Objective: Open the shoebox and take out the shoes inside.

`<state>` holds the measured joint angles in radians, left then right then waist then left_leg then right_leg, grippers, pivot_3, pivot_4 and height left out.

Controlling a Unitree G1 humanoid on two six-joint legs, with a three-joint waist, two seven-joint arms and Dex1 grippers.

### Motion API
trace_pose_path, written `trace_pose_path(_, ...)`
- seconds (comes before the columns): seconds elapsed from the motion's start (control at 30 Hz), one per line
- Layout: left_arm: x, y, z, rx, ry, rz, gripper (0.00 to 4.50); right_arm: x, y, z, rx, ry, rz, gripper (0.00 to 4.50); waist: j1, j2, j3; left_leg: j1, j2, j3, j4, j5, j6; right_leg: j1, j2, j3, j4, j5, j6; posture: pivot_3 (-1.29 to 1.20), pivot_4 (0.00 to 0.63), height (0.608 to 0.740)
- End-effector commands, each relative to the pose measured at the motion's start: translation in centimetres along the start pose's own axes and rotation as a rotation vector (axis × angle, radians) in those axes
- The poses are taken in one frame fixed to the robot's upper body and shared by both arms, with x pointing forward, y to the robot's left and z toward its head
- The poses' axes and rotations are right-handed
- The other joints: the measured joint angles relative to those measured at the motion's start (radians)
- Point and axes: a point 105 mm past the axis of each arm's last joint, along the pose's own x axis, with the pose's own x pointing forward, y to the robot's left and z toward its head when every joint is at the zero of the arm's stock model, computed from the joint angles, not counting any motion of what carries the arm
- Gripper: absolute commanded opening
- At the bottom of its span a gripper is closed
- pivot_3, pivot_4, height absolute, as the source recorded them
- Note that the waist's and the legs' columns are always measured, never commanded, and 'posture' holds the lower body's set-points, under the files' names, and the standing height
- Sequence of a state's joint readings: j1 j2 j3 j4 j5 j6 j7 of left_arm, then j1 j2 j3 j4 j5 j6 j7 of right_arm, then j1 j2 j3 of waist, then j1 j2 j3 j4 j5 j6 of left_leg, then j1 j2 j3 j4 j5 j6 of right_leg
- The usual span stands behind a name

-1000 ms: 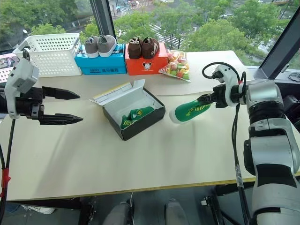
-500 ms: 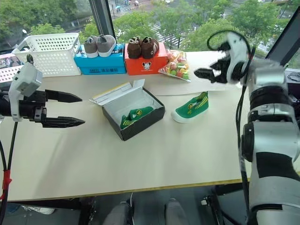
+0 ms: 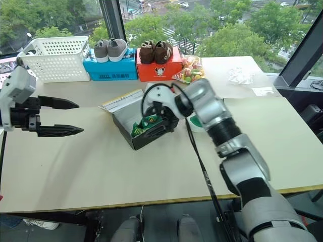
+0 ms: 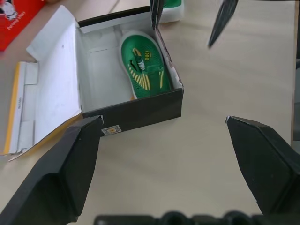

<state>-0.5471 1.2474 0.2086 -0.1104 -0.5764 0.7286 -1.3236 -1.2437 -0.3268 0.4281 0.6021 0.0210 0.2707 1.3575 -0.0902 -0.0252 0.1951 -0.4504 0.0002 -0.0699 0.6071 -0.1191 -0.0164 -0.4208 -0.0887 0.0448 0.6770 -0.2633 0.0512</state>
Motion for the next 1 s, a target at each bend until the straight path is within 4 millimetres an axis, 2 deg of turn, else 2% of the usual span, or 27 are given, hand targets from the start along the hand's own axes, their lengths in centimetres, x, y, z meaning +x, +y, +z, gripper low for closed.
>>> trace_pose_path(0.03, -1.3, -0.2, 1.0, 0.035, -0.011, 0.05, 4.5, -0.3, -1.9, 2.7, -0.031, -0.052, -0.04, 4.48, 0.0, 0.0, 0.0, 0.0, 0.0, 0.0, 0.0, 0.0, 0.0, 0.0, 0.0, 0.0, 0.0, 0.0, 0.0, 0.0, 0.15, 0.74)
trace_pose_path(0.13, -1.6, -0.5, 0.7, 0.026, -0.008, 0.066, 4.5, 0.6, -2.7, 3.4, 0.033, -0.093, -0.052, 4.48, -0.003, 0.0, 0.0, 0.0, 0.0, 0.0, -0.001, 0.0, 0.0, 0.0, 0.0, 0.0, 0.0, 0.0, 0.0, 0.0, 0.15, 0.74)
trace_pose_path(0.3, -1.8, -1.0, 0.5, 0.017, -0.006, 0.078, 4.5, 1.7, -4.4, 2.4, 0.132, -0.085, -0.165, 4.48, -0.006, 0.0, 0.0, 0.002, 0.0, -0.001, -0.002, 0.0, 0.0, 0.001, 0.0, 0.0, 0.001, 0.0, 0.0, 0.0, 0.15, 0.74)
trace_pose_path(0.53, -2.1, -0.8, 0.6, 0.016, -0.002, 0.096, 4.5, 3.0, -3.9, 0.8, 0.18, -0.055, -0.158, 4.48, -0.007, 0.0, 0.0, 0.003, 0.0, -0.001, -0.002, 0.0, 0.0, 0.001, 0.0, 0.0, 0.001, 0.0, 0.0, 0.0, 0.15, 0.74)
trace_pose_path(0.77, -2.1, -0.6, 0.7, 0.021, -0.002, 0.103, 4.5, 3.5, -3.6, 0.0, 0.183, -0.017, -0.145, 4.48, -0.009, 0.0, 0.0, 0.003, 0.0, 0.0, -0.003, 0.0, 0.0, 0.0, 0.0, 0.0, 0.002, 0.0, -0.001, 0.0, 0.15, 0.74)
trace_pose_path(0.9, -2.0, -0.5, 0.7, 0.022, -0.003, 0.106, 4.5, 3.9, -3.2, -0.1, 0.188, -0.016, -0.117, 3.47, -0.009, 0.0, 0.0, 0.003, 0.0, 0.0, -0.003, 0.0, 0.0, 0.0, 0.0, 0.0, 0.002, 0.0, -0.001, 0.0, 0.15, 0.74)
trace_pose_path(1.0, -2.1, -0.5, 0.8, 0.024, -0.005, 0.109, 4.5, 4.0, -3.0, 0.0, 0.187, -0.017, -0.105, 2.31, -0.009, 0.0, 0.0, 0.003, 0.0, 0.0, -0.003, 0.0, -0.001, 0.0, 0.0, 0.0, 0.002, 0.0, -0.001, 0.0, 0.15, 0.74)
